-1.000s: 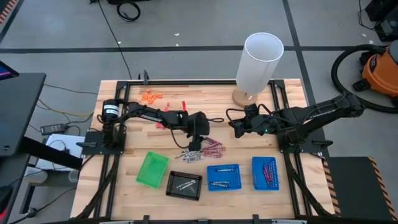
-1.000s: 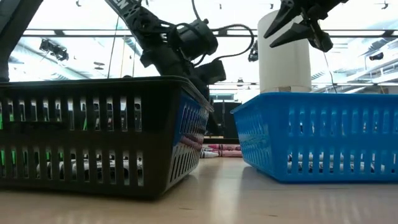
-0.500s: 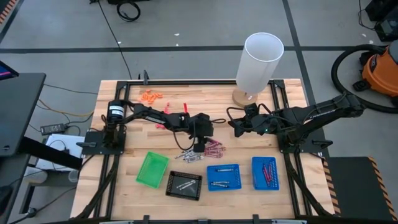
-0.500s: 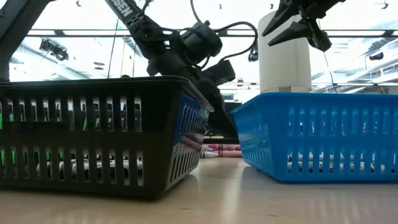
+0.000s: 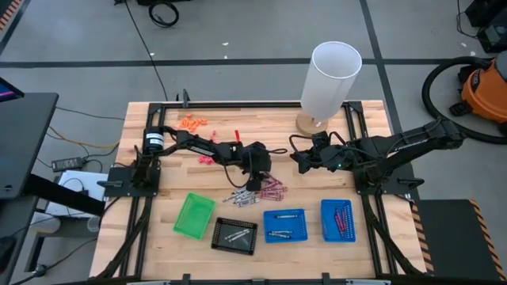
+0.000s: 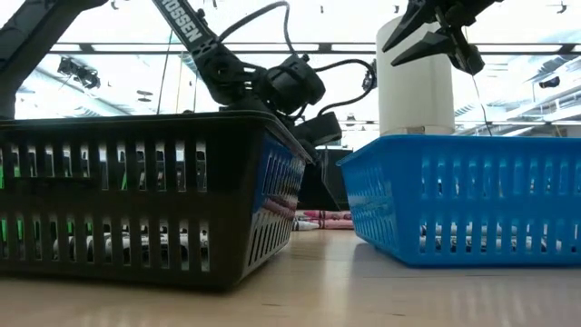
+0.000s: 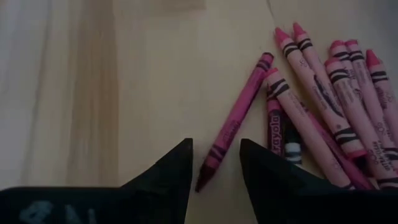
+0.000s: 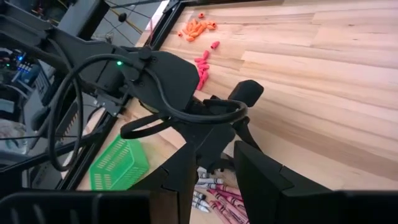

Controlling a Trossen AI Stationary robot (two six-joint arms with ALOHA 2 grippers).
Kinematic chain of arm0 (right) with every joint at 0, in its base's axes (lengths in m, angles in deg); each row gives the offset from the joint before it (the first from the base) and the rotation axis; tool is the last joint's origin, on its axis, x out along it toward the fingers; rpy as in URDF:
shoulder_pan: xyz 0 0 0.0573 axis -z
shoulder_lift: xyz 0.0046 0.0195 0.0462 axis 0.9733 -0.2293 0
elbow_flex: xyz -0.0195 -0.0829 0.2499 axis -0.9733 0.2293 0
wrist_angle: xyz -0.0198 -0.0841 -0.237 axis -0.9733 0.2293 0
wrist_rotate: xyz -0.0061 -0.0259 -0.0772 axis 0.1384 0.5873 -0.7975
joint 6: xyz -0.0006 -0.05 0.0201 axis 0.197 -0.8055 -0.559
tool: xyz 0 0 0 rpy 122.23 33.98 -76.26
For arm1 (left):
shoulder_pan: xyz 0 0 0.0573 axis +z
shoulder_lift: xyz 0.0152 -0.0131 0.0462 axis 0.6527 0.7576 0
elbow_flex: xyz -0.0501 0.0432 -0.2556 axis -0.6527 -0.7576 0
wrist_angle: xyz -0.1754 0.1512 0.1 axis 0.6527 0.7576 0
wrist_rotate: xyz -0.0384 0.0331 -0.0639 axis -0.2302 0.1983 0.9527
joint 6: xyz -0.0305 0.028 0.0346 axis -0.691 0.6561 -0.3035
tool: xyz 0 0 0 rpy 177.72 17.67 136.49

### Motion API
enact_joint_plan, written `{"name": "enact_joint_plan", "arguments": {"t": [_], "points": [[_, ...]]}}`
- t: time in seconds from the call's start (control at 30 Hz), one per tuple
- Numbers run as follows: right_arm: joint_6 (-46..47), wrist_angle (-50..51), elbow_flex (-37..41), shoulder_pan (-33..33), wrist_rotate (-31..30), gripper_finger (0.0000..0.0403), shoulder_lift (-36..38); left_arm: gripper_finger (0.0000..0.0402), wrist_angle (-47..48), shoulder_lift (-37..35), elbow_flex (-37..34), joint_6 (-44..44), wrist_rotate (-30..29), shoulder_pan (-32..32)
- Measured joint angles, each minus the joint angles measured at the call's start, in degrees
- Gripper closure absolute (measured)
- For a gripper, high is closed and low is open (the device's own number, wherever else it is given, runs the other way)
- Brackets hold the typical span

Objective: Sort crayons
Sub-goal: Put the red crayon into the right blue basket

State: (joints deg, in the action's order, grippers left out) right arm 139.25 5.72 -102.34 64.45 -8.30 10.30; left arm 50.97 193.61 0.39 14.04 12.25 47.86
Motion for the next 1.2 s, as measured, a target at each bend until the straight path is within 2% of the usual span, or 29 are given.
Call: {"name": "enact_joint_plan", "arguments": {"t": [0.17, 0.27, 0.53, 0.73, 1.0, 1.2], "points": [[0.3, 0.0, 0.0, 0.0, 0.0, 0.0284, 0.0, 0.0259, 0.1, 0.0, 0.0, 1.0, 0.6, 0.5], [0.3, -0.1, 0.0, 0.0, 0.0, 0.0284, 0.0, 0.0269, 1.2, 0.0, 0.0, 1.6, 3.3, 1.6], [0.3, -0.2, 0.0, 0.0, 0.0, 0.0284, 0.0, 0.0386, 3.3, -0.1, 0.2, 1.6, 3.9, 2.8], [0.3, 0.5, 0.0, 0.0, 1.4, 0.0284, 0.0, 0.0386, 3.1, -0.2, 0.1, 1.0, 4.5, 2.8], [-2.7, 2.8, 0.0, 0.0, 1.5, 0.0280, 2.1, 0.0386, 2.3, -4.8, -0.2, -5.9, 7.1, 3.7], [-5.6, 6.9, -0.1, 0.4, -2.2, 0.0262, 3.6, 0.0386, -0.9, -8.9, -0.1, -11.8, 5.9, 3.7]]}}
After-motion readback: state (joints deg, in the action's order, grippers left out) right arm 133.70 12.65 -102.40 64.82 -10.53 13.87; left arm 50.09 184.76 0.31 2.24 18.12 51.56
